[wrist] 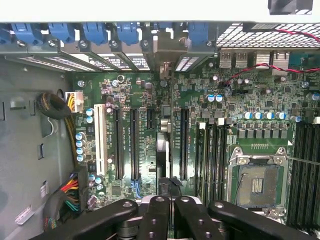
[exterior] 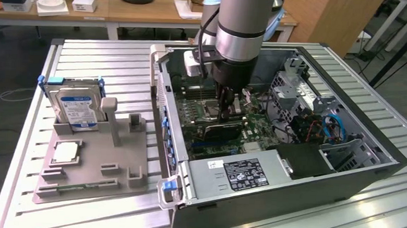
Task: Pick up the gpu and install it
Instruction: 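Press down on the gpu until it lock into place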
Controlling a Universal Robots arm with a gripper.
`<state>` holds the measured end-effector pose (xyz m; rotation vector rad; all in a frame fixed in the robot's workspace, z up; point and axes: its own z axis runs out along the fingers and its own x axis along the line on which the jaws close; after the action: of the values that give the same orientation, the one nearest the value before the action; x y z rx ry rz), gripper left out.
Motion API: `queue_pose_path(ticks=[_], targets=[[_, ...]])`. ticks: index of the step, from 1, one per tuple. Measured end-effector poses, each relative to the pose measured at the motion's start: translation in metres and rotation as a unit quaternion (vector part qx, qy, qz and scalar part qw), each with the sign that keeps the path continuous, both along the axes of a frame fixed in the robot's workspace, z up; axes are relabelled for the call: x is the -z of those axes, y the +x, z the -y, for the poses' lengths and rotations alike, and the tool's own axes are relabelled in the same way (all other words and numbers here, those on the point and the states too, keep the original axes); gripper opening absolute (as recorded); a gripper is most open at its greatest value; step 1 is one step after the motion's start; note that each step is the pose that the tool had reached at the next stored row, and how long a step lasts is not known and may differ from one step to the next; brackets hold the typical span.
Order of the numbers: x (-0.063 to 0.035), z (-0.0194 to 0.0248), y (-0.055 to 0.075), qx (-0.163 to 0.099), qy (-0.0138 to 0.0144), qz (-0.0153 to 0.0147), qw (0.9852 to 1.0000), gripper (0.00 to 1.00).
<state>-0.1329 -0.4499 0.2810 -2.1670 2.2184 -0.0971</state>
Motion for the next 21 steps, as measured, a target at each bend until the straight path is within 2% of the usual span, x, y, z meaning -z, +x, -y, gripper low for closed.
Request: queue_pose_path(ticks=[7,8,11,13,17,21], targets=[[0.0,0.0,0.0,0.0,-0.0003,0.0,1.0,0.11],[0.001,-0.0001,0.0,0.0,-0.0013,0.0,1.0,0.11],[0.0065,-0.0005,0.0,0.0,-0.0015,-0.0002,1.0,0.11],[0.0103,-0.0022,-0.001,0.002,-0.0018,-0.0002,1.0,0.11],[0.0164,-0.0025,-0.007,0.006,-0.007,-0.0014,1.0,0.11],[0.0206,-0.0026,-0.011,0.006,-0.0089,-0.0022,0.9999,0.11]])
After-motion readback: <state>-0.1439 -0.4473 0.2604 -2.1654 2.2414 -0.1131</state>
